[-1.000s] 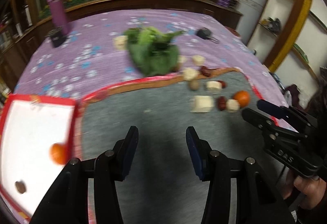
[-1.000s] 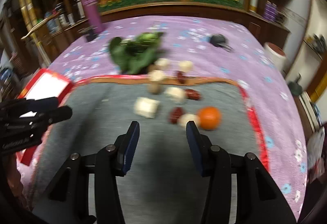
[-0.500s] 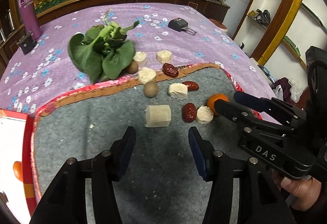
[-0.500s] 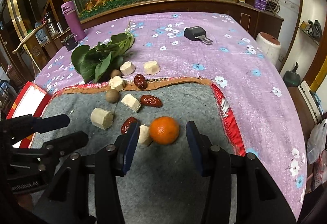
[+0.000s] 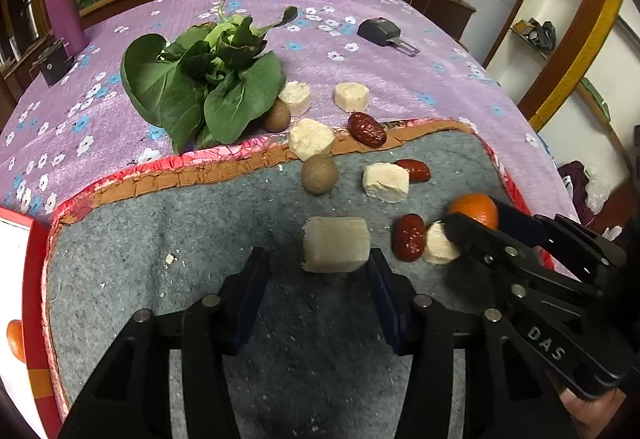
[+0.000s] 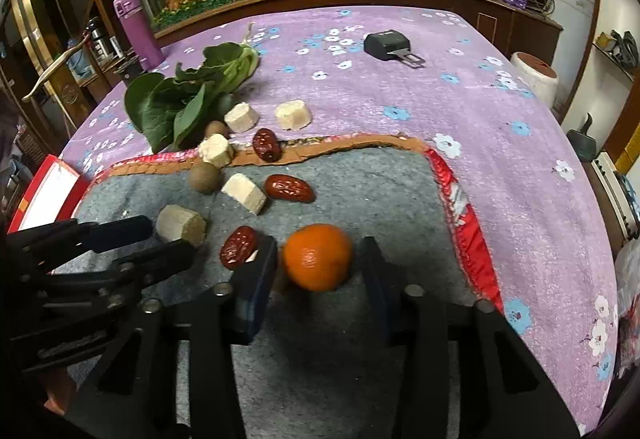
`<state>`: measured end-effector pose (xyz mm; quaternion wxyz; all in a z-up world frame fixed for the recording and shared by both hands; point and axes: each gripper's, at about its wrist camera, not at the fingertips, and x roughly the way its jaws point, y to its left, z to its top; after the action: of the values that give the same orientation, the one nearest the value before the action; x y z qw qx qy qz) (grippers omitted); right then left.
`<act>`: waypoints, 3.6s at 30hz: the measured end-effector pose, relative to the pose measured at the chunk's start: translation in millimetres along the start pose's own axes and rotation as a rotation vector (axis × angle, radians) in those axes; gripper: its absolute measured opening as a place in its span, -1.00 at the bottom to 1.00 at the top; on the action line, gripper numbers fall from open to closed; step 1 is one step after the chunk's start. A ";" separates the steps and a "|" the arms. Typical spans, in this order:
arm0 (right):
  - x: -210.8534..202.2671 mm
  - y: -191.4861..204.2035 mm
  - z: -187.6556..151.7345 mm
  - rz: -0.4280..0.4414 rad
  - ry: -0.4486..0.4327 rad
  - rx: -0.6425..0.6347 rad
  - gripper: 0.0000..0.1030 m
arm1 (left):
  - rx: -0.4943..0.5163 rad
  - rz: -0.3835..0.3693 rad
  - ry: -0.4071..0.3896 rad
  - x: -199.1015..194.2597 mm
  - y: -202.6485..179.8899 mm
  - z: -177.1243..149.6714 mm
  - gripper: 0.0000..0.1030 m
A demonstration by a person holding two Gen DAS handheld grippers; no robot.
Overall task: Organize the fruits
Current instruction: 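Grasp a white cake cube with the left tool while the right tool grasps an orange, then carry the cube and orange over the white tray and release both, then grasp a white cake cube with the right tool while the left tool grasps a brown longan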
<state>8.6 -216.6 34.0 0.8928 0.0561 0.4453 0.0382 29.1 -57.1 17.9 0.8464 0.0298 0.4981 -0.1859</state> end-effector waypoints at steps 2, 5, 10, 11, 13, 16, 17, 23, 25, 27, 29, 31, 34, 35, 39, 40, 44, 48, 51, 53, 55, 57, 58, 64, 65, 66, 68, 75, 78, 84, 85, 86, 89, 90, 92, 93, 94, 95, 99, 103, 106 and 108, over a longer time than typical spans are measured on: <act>0.2 1.1 0.3 -0.002 -0.002 -0.004 -0.23 | -0.003 -0.001 -0.010 0.4 -1.1 1.2 -0.12; 0.6 -0.3 0.1 0.005 -0.003 0.000 -0.24 | 0.013 -0.019 -0.020 -0.1 -7.0 3.9 -0.43; -0.9 -1.9 -0.1 0.011 -0.004 0.003 -0.26 | 0.026 0.005 -0.031 1.5 -11.5 5.4 -0.44; -1.2 -2.2 -0.1 0.012 -0.004 0.004 -0.26 | 0.024 0.000 -0.032 1.1 -10.7 5.4 -0.44; -2.0 -2.2 0.2 0.011 -0.009 0.005 -0.30 | 0.021 -0.004 -0.034 0.6 -9.9 5.2 -0.44; -3.1 -2.0 0.9 0.013 -0.009 0.004 -0.30 | 0.016 -0.009 -0.036 0.5 -8.9 5.0 -0.44; -3.2 -2.1 0.8 0.013 -0.009 0.004 -0.30 | 0.013 -0.011 -0.037 -0.1 -8.2 4.9 -0.44; -9.0 -6.1 -0.8 0.019 -0.016 0.029 -0.30 | 0.004 -0.003 -0.060 -17.2 -3.6 1.5 -0.45; -15.6 -5.6 -1.0 0.025 -0.027 0.033 -0.30 | 0.001 -0.002 -0.070 -24.6 -2.6 1.0 -0.45; -21.5 -3.7 -0.8 0.035 -0.034 0.035 -0.30 | -0.006 -0.009 -0.087 -35.7 -0.2 -0.9 -0.45; -28.6 0.2 -0.2 0.040 -0.046 0.030 -0.30 | -0.013 -0.005 -0.102 -46.5 4.0 -3.3 -0.45; -36.9 9.2 2.4 0.052 -0.058 0.016 -0.30 | -0.028 0.000 -0.116 -57.9 11.8 -5.9 -0.45; -45.5 29.4 9.1 0.078 -0.077 -0.018 -0.30 | -0.064 0.022 -0.138 -77.0 31.3 -11.4 -0.45; -46.8 36.2 10.8 0.087 -0.080 -0.030 -0.30 | -0.080 0.032 -0.145 -84.6 40.6 -14.1 -0.45; -50.0 85.1 17.1 0.149 -0.093 -0.105 -0.29 | -0.141 0.088 -0.163 -111.0 79.8 -28.9 -0.45; -49.6 101.1 18.1 0.169 -0.093 -0.128 -0.29 | -0.157 0.105 -0.169 -117.5 90.7 -33.2 -0.45; -44.9 157.1 17.7 0.245 -0.081 -0.199 -0.29 | -0.231 0.183 -0.174 -137.6 137.2 -52.6 -0.45; -40.8 224.0 9.2 0.318 -0.065 -0.295 -0.29 | -0.293 0.252 -0.174 -151.3 175.2 -74.3 -0.45; -36.1 262.7 -1.6 0.360 -0.043 -0.350 -0.29 | -0.333 0.295 -0.169 -157.8 199.7 -87.8 -0.45; -32.2 286.4 -8.9 0.376 -0.030 -0.382 -0.29 | -0.358 0.324 -0.162 -160.3 215.5 -95.4 -0.45; -27.5 303.5 -14.7 0.388 -0.017 -0.403 -0.29 | -0.380 0.350 -0.155 -161.0 230.1 -101.5 -0.45; -23.4 316.9 -19.0 0.393 -0.005 -0.423 -0.29 | -0.395 0.369 -0.147 -160.9 241.5 -104.7 -0.45; -20.7 322.8 -21.4 0.393 0.000 -0.433 -0.29 | -0.405 0.377 -0.144 -160.0 247.7 -106.2 -0.45; -4.1 346.3 -30.7 0.381 0.040 -0.469 -0.29 | -0.437 0.406 -0.126 -152.2 273.8 -111.8 -0.45; -1.7 348.7 -31.8 0.379 0.046 -0.471 -0.29 | -0.438 0.408 -0.124 -152.1 277.0 -113.9 -0.45; 0.8 351.1 -33.1 0.376 0.052 -0.474 -0.29 | -0.439 0.410 -0.122 -150.6 279.1 -114.0 -0.45; 4.9 355.0 -35.7 0.369 0.058 -0.480 -0.29 | -0.441 0.411 -0.117 -148.7 283.1 -115.1 -0.45; 15.7 360.0 -40.0 0.344 0.079 -0.488 -0.28 | -0.454 0.413 -0.100 -141.0 293.2 -119.6 -0.45; 20.6 360.0 -40.9 0.336 0.089 -0.489 -0.28 | -0.457 0.423 -0.088 -137.0 295.8 -122.3 -0.43; 25.8 362.4 -46.2 0.322 0.095 -0.503 -0.28 | -0.444 0.442 -0.063 -128.7 293.6 -125.3 -0.35; 25.7 362.5 -46.2 0.323 0.096 -0.503 -0.27 | -0.449 0.436 -0.061 -128.1 293.9 -126.4 -0.35; 25.9 361.8 -46.3 0.325 0.098 -0.500 -0.27 | -0.452 0.433 -0.066 -128.9 293.8 -127.4 -0.34; 24.5 357.9 -45.3 0.356 0.106 -0.481 -0.16 | -0.452 0.435 -0.092 -136.6 291.8 -127.3 -0.24; 21.8 356.3 -44.8 0.359 0.097 -0.477 -0.07 | -0.451 0.438 -0.101 -139.3 290.8 -125.8 -0.21; 14.2 353.3 -43.4 0.374 0.070 -0.471 -0.04 | -0.445 0.433 -0.125 -146.7 286.8 -121.1 -0.18; 7.7 350.8 -41.5 0.385 0.051 -0.464 -0.04 | -0.442 0.433 -0.137 -149.9 284.5 -118.6 -0.17; 2.9 348.7 -40.2 0.393 0.036 -0.458 -0.04 | -0.437 0.432 -0.149 -153.0 281.5 -116.0 -0.16; -3.4 345.0 -38.8 0.401 0.017 -0.449 -0.04 | -0.426 0.428 -0.164 -156.7 276.1 -112.2 -0.14; -22.1 320.5 -33.1 0.388 -0.041 -0.399 -0.04 | -0.377 0.403 -0.189 -158.7 252.7 -98.3 -0.13; -32.6 272.1 -29.9 0.310 -0.070 -0.323 -0.05 | -0.317 0.340 -0.189 -148.2 219.1 -83.7 -0.13; -37.6 226.6 -28.8 0.228 -0.084 -0.243 -0.05 | -0.261 0.278 -0.181 -133.8 186.5 -71.6 -0.13; -39.5 196.8 -27.0 0.175 -0.092 -0.188 -0.05 | -0.214 0.234 -0.171 -122.2 161.1 -63.3 -0.13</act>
<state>-40.3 -24.5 75.6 0.9069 0.0125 0.3917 0.1546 -21.2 142.3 68.8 0.8998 -0.0187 0.4346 -0.0340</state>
